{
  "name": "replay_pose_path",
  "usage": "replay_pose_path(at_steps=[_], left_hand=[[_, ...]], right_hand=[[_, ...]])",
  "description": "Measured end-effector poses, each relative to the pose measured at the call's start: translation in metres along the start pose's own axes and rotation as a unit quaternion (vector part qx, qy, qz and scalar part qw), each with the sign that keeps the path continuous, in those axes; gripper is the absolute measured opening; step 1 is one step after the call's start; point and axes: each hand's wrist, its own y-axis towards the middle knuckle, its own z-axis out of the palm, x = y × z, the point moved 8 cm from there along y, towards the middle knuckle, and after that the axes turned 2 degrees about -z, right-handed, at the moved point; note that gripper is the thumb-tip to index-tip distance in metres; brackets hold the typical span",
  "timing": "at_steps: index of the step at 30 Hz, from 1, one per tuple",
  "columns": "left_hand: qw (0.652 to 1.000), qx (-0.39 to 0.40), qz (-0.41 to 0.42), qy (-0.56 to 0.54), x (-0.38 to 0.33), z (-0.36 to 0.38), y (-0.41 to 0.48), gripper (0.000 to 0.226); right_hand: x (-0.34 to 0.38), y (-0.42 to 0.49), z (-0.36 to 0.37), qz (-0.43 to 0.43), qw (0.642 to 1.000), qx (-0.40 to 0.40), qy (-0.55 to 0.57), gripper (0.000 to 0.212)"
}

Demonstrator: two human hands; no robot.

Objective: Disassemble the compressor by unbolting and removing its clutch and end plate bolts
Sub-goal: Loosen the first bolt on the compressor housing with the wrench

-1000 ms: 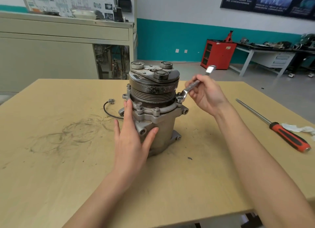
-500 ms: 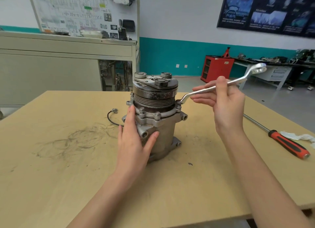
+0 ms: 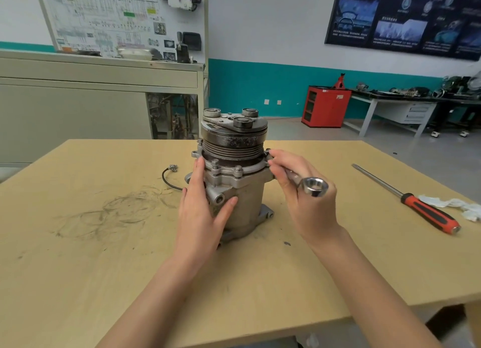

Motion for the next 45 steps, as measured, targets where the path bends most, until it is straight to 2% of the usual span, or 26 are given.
replay_pose_path(at_steps=[4, 7, 9, 11, 12, 14, 17, 20, 22, 26, 28, 29, 31, 34, 37, 39, 41, 43, 45], left_hand=[[1.0, -0.001, 0.009, 0.005, -0.002, -0.001, 0.0, 0.089], [1.0, 0.001, 0.007, 0.009, -0.001, 0.0, 0.001, 0.089], [1.0, 0.003, 0.003, 0.009, 0.001, 0.001, 0.001, 0.09], [1.0, 0.008, 0.0, 0.007, 0.002, 0.001, 0.001, 0.09], [1.0, 0.011, 0.0, 0.006, 0.002, 0.001, 0.001, 0.09], [1.0, 0.016, 0.001, 0.007, 0.002, 0.001, 0.0, 0.089], [1.0, 0.015, -0.003, 0.009, 0.001, 0.001, 0.0, 0.088], [1.0, 0.018, -0.01, 0.006, 0.0, 0.001, 0.0, 0.085], [1.0, 0.02, -0.014, 0.004, -0.001, 0.001, 0.0, 0.084], [0.999, 0.024, -0.024, -0.001, 0.0, 0.001, -0.001, 0.084], [0.999, 0.025, -0.027, -0.006, 0.0, 0.0, -0.001, 0.084], [0.999, 0.025, -0.028, -0.007, 0.001, 0.0, -0.001, 0.084], [0.999, 0.025, -0.027, -0.005, 0.002, -0.001, -0.001, 0.086], [0.999, 0.025, -0.024, -0.001, 0.002, 0.0, -0.001, 0.089], [0.999, 0.023, -0.023, 0.002, 0.0, 0.0, -0.001, 0.086], [1.0, 0.021, -0.021, 0.004, 0.001, 0.0, -0.001, 0.085], [1.0, 0.02, -0.016, 0.007, 0.002, 0.001, 0.0, 0.088], [1.0, 0.019, -0.015, 0.008, 0.003, 0.001, 0.0, 0.09], [1.0, 0.018, -0.014, 0.01, 0.003, 0.001, -0.001, 0.091]], right_hand=[[-0.006, -0.009, 0.001, 0.031, 1.0, 0.002, 0.004, 0.048], [-0.012, -0.01, 0.005, 0.075, 0.996, -0.006, 0.049, 0.049], [-0.018, -0.011, 0.005, 0.111, 0.988, -0.022, 0.106, 0.036], [-0.033, -0.012, 0.003, 0.175, 0.965, -0.055, 0.19, 0.02], [-0.047, -0.015, 0.002, 0.223, 0.942, -0.074, 0.241, 0.02], [-0.083, -0.019, 0.006, 0.335, 0.873, -0.095, 0.342, 0.026], [-0.128, -0.018, 0.029, 0.461, 0.757, -0.026, 0.462, 0.033], [-0.152, -0.009, 0.059, 0.507, 0.694, 0.095, 0.502, 0.031], [-0.159, -0.008, 0.082, 0.53, 0.656, 0.141, 0.519, 0.029], [-0.151, -0.011, 0.119, 0.557, 0.566, 0.192, 0.576, 0.025], [-0.149, -0.01, 0.121, 0.552, 0.551, 0.178, 0.6, 0.021], [-0.152, -0.008, 0.117, 0.551, 0.56, 0.156, 0.599, 0.022], [-0.164, -0.002, 0.094, 0.55, 0.611, 0.085, 0.562, 0.028], [-0.172, 0.008, 0.037, 0.522, 0.722, -0.043, 0.453, 0.034], [-0.139, 0.016, -0.008, 0.413, 0.845, -0.094, 0.326, 0.032], [-0.098, 0.021, -0.019, 0.293, 0.912, -0.089, 0.274, 0.029], [-0.06, 0.022, -0.019, 0.168, 0.96, -0.049, 0.22, 0.026], [-0.037, 0.017, -0.012, 0.085, 0.985, 0.003, 0.152, 0.032], [-0.027, 0.011, -0.008, 0.035, 0.995, 0.034, 0.093, 0.038]])
